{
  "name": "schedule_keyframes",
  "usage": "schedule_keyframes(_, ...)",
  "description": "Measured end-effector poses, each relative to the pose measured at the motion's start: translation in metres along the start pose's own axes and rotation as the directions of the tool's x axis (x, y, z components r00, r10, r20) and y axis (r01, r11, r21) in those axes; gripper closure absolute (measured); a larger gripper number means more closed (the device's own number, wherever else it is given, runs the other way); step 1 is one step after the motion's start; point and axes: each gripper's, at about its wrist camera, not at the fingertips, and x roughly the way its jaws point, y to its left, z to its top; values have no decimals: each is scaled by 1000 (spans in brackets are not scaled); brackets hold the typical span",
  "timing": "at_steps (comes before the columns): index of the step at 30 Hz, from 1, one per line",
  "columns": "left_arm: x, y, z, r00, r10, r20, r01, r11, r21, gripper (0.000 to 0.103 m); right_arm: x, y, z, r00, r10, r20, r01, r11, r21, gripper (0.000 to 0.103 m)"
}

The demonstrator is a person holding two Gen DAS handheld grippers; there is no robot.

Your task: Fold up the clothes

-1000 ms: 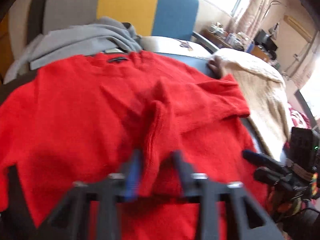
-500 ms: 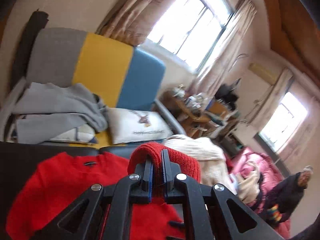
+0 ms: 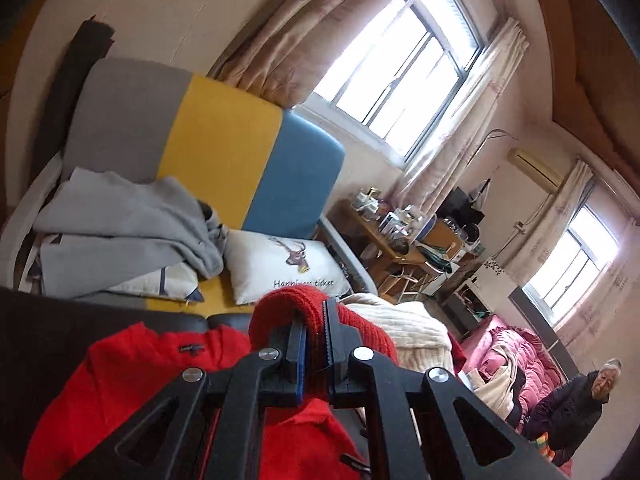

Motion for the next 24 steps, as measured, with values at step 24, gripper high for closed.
schedule_keyframes(24,65,228,-173,827,262,-497,-374,917,-138,97,37,-50,34,959,-253,-129,246,967,-70,15)
